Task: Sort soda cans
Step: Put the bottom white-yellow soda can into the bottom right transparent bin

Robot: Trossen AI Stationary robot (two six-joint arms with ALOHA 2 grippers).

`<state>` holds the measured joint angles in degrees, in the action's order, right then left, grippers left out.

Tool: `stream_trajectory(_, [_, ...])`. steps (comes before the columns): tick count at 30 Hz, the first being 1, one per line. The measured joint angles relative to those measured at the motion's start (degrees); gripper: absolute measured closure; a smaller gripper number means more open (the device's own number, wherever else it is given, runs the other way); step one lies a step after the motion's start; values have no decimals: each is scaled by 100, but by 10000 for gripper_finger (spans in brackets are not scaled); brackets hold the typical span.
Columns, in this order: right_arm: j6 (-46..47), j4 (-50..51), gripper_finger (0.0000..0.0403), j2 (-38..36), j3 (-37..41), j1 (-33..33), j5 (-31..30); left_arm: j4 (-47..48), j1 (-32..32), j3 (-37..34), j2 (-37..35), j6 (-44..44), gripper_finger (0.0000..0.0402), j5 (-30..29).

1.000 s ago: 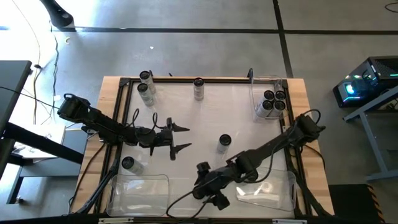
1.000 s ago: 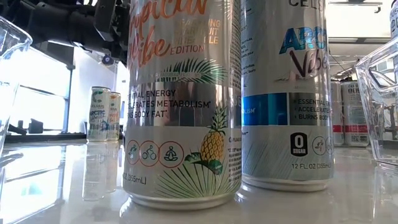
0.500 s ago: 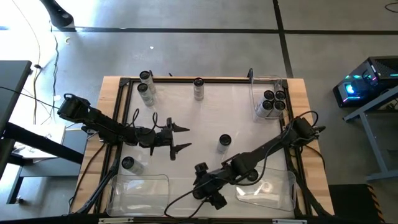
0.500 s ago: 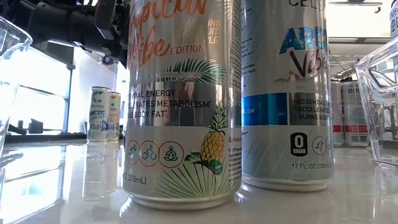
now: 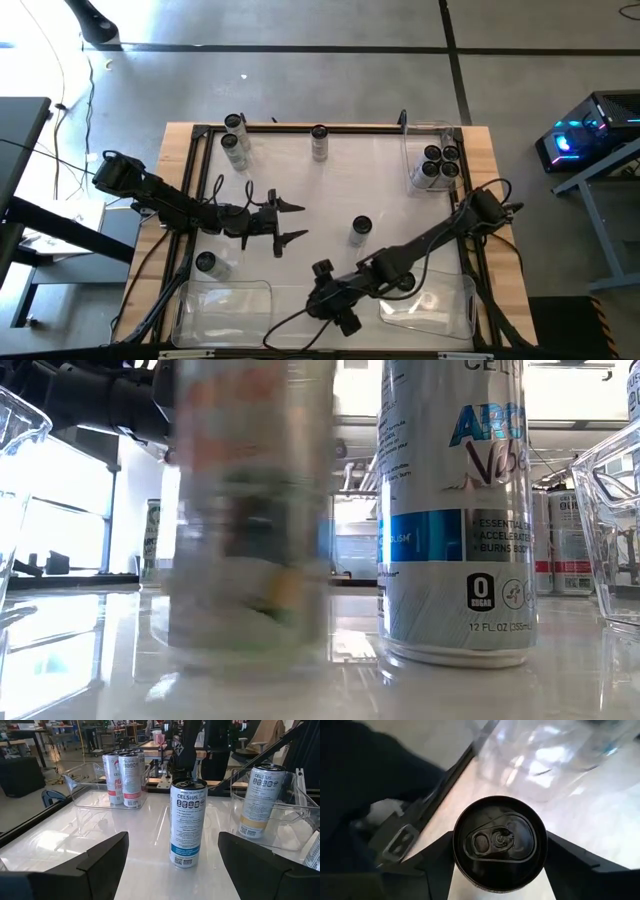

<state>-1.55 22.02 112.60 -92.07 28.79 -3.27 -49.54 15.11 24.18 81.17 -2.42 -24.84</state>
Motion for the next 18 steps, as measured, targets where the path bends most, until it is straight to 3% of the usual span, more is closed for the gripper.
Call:
stream_trajectory(6, [-128, -80, 163, -370, -218, 139, -540, 17, 3, 0, 1, -41, 99, 3])
stream_trajectory(11, [18, 454, 163, -1317, -249, 540, -1634, 17, 85, -2, 4, -40, 99, 0])
stream_trajectory(18, [1791, 1970, 163, -2541, -258, 1656, -2787, 17, 144, -2, 4, -18, 99, -141])
